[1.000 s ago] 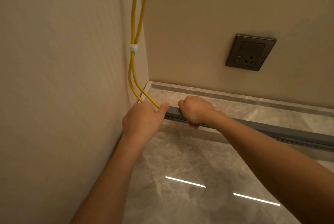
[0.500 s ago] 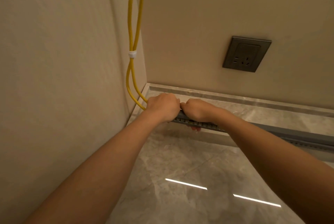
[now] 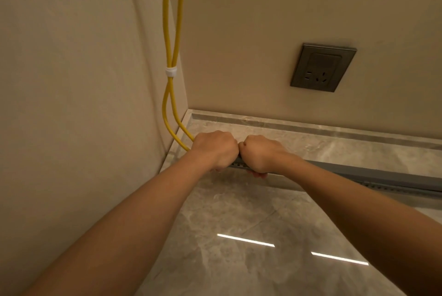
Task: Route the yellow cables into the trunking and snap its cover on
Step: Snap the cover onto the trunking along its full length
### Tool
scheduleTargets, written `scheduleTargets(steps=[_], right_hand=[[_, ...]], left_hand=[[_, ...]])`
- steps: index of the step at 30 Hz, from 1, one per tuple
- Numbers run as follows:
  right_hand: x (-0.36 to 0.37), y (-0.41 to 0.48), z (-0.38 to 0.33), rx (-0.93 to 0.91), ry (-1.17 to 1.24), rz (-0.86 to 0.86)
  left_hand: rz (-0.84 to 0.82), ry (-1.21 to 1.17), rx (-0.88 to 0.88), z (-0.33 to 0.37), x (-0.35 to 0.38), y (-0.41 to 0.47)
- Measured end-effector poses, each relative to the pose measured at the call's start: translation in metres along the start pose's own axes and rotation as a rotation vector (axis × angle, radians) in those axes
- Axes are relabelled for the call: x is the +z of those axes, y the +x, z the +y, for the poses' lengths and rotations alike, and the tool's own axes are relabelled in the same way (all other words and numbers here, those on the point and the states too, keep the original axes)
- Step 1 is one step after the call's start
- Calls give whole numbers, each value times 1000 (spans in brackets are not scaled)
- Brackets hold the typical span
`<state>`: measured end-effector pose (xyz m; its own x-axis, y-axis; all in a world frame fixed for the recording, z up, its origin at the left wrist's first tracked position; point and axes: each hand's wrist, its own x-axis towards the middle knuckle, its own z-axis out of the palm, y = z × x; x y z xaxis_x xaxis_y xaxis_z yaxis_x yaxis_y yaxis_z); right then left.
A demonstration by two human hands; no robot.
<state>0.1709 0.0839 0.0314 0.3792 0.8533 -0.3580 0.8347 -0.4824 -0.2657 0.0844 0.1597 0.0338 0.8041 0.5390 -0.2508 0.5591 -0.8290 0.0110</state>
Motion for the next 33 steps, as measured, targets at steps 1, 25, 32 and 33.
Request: scheduleTargets(steps=[1,25,32,33], right_hand=[[0,0,-1,-2,-16,2],[11,-36,48,-313,-237,427],[41,-48,86,-397,-307,831],[44,-48,89,-396,-286,882]], left_hand=[[16,21,11,0,1,0],[10,-17,10,-14,-3,-5],[-12,111,69,-14,3,-5],[-20,132,77,-14,4,-4]])
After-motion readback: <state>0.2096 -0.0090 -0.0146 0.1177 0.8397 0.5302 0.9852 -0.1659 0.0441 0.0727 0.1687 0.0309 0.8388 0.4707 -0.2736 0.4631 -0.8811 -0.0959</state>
